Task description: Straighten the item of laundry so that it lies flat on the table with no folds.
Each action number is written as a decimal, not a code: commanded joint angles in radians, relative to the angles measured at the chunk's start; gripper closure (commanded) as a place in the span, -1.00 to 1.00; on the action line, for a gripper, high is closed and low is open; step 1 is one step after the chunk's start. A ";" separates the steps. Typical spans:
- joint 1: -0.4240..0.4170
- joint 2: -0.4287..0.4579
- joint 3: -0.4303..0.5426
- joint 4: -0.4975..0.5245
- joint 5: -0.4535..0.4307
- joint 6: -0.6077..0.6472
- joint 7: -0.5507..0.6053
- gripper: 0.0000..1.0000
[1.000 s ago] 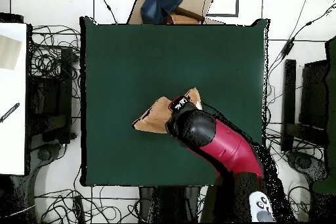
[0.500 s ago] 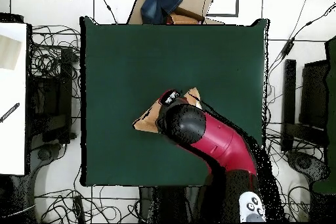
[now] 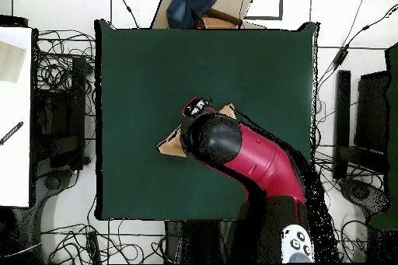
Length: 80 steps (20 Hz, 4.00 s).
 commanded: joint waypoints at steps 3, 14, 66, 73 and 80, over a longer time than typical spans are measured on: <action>-0.013 0.124 0.047 -0.017 -0.034 -0.038 0.119 -1.00; -0.022 0.101 0.065 0.028 -0.043 -0.082 0.088 -1.00; 0.038 -0.005 0.030 0.080 -0.043 -0.049 0.132 -1.00; 0.019 -0.025 0.051 0.107 -0.031 -0.059 0.108 -1.00; 0.027 -0.020 0.052 0.102 -0.013 -0.043 0.132 -1.00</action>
